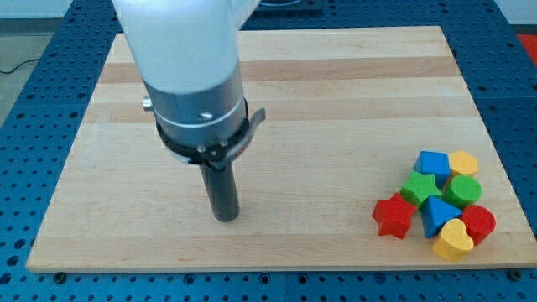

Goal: Move arm away from blue cube

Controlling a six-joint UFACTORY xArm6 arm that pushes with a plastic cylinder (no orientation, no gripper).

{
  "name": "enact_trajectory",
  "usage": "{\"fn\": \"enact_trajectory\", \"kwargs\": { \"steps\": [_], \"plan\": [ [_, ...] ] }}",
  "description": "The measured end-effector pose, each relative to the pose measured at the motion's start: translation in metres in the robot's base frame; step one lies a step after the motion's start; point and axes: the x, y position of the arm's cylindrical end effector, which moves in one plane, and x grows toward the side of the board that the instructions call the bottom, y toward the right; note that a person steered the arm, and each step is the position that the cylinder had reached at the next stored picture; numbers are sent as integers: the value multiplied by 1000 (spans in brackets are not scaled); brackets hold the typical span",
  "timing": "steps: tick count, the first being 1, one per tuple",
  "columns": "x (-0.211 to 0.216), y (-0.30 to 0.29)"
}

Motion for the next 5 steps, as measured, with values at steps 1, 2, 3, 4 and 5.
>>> {"fn": "enact_trajectory", "kwargs": {
  "steps": [1, 2, 3, 4, 5],
  "plan": [
    [-51, 7],
    [-147, 32],
    [-231, 83],
    [-260, 157],
    [-321, 232]
  ]
}}
